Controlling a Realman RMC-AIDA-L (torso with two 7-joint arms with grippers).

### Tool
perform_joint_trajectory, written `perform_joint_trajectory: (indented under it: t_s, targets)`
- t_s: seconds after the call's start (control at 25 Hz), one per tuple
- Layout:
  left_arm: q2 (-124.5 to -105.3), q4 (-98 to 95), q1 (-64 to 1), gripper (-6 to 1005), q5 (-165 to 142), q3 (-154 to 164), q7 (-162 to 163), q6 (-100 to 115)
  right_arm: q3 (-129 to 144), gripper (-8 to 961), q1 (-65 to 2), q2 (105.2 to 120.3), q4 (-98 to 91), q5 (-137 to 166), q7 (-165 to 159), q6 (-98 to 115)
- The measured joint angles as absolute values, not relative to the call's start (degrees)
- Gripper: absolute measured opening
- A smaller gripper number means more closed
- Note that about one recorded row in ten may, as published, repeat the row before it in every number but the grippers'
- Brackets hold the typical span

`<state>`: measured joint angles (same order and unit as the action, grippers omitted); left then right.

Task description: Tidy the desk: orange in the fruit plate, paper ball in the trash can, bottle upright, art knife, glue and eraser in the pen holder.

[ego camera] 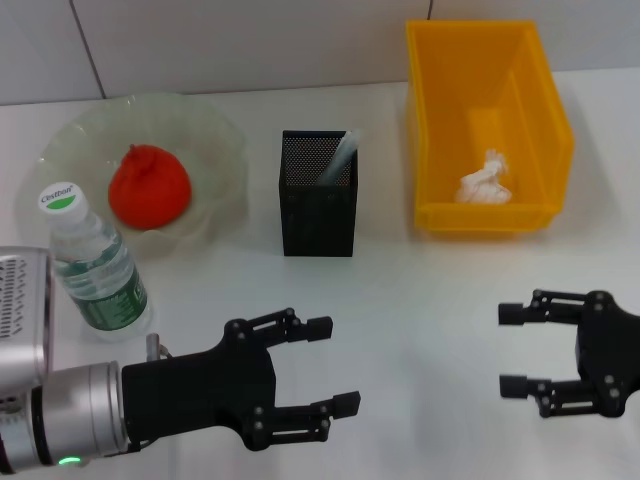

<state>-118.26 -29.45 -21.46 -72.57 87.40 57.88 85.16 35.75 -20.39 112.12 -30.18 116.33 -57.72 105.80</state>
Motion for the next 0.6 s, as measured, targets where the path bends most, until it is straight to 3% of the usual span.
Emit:
perform_joint_trajectory:
  t_s: [0.6]
  targets:
    - [-117.56,-27.8,-22.0,809,-72.8,87.4,58.6,85.5,37.4,768,-21.5,113.31,-29.7,116.9,-56.4,106.5]
